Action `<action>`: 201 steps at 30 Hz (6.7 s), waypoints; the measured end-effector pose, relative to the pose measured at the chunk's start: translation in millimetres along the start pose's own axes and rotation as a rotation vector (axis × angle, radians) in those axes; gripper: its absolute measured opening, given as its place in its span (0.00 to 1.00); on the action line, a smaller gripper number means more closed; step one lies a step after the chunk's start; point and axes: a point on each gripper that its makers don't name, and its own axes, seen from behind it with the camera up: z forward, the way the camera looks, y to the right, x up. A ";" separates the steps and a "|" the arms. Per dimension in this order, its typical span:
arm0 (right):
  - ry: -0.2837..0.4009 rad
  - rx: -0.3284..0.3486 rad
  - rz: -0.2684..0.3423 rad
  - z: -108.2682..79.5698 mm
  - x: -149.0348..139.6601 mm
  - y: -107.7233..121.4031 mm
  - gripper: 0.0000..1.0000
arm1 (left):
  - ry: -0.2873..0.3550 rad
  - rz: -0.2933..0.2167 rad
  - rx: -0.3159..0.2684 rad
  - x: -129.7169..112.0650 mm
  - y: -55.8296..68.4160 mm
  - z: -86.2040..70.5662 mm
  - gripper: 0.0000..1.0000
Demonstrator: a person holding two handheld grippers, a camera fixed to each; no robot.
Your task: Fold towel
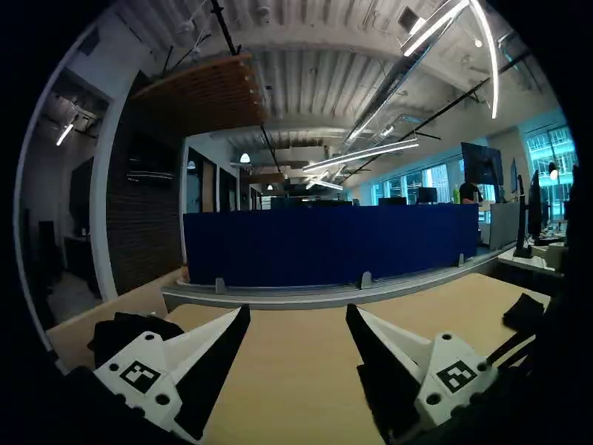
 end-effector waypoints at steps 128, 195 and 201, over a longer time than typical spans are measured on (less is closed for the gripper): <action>-0.831 0.538 -0.153 -99.8 -246.0 -85.8 0.07 | -0.889 0.268 -0.558 -259.9 171.4 -88.5 0.09; -0.929 0.489 -0.125 19.2 -235.6 -78.3 0.07 | -1.007 0.039 -0.510 -257.2 173.6 21.6 0.09; -0.926 0.473 -0.111 27.2 -239.5 -80.1 0.08 | -1.013 0.024 -0.485 -262.1 170.7 35.7 0.11</action>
